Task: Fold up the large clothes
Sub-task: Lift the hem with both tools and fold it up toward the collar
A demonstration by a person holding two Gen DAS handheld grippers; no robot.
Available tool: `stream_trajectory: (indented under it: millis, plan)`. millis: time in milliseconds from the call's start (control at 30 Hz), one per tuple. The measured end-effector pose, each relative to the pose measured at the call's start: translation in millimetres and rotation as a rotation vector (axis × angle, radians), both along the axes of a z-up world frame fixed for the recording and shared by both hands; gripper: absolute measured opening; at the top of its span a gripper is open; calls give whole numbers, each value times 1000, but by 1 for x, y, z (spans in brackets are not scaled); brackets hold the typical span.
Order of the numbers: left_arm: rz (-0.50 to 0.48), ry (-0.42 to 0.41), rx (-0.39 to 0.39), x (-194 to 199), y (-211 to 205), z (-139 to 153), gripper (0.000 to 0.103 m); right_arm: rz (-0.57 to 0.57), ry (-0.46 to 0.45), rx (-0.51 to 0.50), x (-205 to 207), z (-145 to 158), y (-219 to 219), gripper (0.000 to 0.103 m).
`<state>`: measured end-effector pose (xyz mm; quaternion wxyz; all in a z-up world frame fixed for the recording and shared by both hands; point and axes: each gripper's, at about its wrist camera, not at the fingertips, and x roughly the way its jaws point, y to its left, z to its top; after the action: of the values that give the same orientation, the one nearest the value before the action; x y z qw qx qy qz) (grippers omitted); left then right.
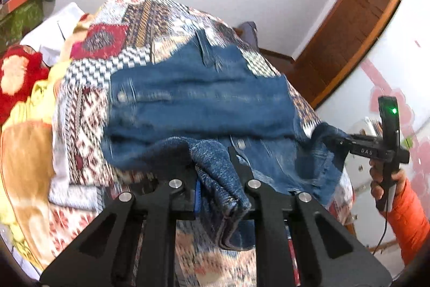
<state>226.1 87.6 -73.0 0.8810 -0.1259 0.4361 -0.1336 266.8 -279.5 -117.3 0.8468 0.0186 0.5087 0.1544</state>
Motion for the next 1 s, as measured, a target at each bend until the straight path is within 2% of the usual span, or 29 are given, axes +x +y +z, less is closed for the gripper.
stream_trajectory:
  millis: [167, 367, 400, 467, 567, 600, 667, 833, 900, 1000]
  plan:
    - [123, 55, -86, 62, 37, -2, 15, -91, -4, 37, 60, 5, -13, 17]
    - [269, 159, -240, 143, 85, -40, 15, -227, 12, 149, 145, 4, -43, 16]
    - [281, 185, -248, 157, 89, -51, 15, -240, 11, 156, 157, 1, -42, 17]
    - [294, 221, -215, 180, 88, -68, 15, -233, 14, 131, 179, -7, -34, 17]
    - [283, 248, -165, 208, 88, -90, 15, -196, 10, 38, 211, -23, -14, 17]
    - [280, 255, -167, 216, 90, -97, 15, -186, 6, 5, 222, -30, -8, 17]
    - [275, 269, -185, 227, 95, -109, 15, -184, 24, 3, 238, -43, -8, 17]
    - [258, 303, -245, 236, 105, -139, 17, -221, 136, 96, 266, -85, -26, 17]
    - [249, 301, -273, 235, 108, -143, 19, -194, 151, 149, 264, -90, -35, 18]
    - [234, 304, -296, 234, 112, -144, 19, -148, 140, 201, 257, -79, -44, 18]
